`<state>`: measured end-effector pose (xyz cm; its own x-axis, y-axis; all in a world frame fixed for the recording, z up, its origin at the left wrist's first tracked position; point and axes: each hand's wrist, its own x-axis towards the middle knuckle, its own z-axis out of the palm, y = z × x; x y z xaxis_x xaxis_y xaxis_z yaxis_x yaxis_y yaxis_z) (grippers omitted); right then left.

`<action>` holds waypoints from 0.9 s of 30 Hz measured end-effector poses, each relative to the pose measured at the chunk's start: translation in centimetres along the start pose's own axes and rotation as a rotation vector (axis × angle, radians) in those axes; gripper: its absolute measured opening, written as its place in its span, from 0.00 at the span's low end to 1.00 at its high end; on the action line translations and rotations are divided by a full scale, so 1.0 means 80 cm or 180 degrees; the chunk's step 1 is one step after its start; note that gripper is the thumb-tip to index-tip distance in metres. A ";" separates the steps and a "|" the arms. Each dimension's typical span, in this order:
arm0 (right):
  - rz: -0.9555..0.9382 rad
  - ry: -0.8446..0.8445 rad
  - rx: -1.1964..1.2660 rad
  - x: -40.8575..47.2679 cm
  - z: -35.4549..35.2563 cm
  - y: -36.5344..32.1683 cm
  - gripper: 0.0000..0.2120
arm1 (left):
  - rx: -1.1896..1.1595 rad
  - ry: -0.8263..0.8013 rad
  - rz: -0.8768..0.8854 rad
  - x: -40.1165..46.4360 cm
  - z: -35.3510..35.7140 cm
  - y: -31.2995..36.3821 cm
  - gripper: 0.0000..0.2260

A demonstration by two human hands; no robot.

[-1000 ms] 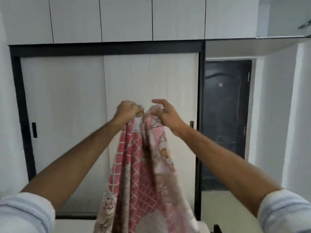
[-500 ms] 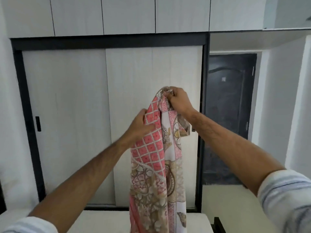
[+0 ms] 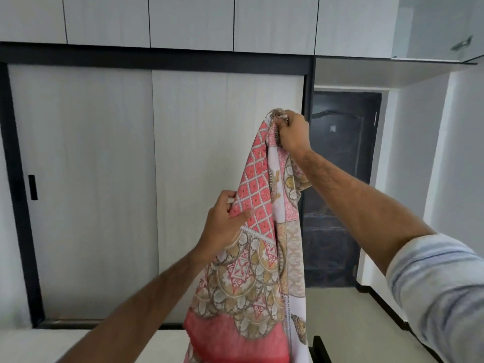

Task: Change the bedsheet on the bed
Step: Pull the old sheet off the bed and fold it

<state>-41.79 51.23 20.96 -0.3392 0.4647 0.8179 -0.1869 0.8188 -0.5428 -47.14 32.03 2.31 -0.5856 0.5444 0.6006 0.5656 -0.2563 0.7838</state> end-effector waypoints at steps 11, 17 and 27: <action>0.0409 0.0367 -0.0360 0.016 -0.077 0.071 0.12 | 0.2327 0.0311 0.0936 -0.021 -0.066 -0.076 0.15; 0.0558 0.0330 -0.0527 0.001 -0.083 0.107 0.12 | 0.2991 0.0053 0.1438 -0.004 -0.098 -0.085 0.15; 0.0202 -0.0564 0.0347 -0.001 -0.092 0.104 0.09 | 0.1918 0.1320 -0.0003 0.032 -0.170 -0.090 0.12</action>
<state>-36.56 60.47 17.76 -0.5085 0.4398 0.7403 -0.2554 0.7440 -0.6174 -60.60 24.41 0.33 -0.6904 0.1665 0.7040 0.7164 0.2929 0.6332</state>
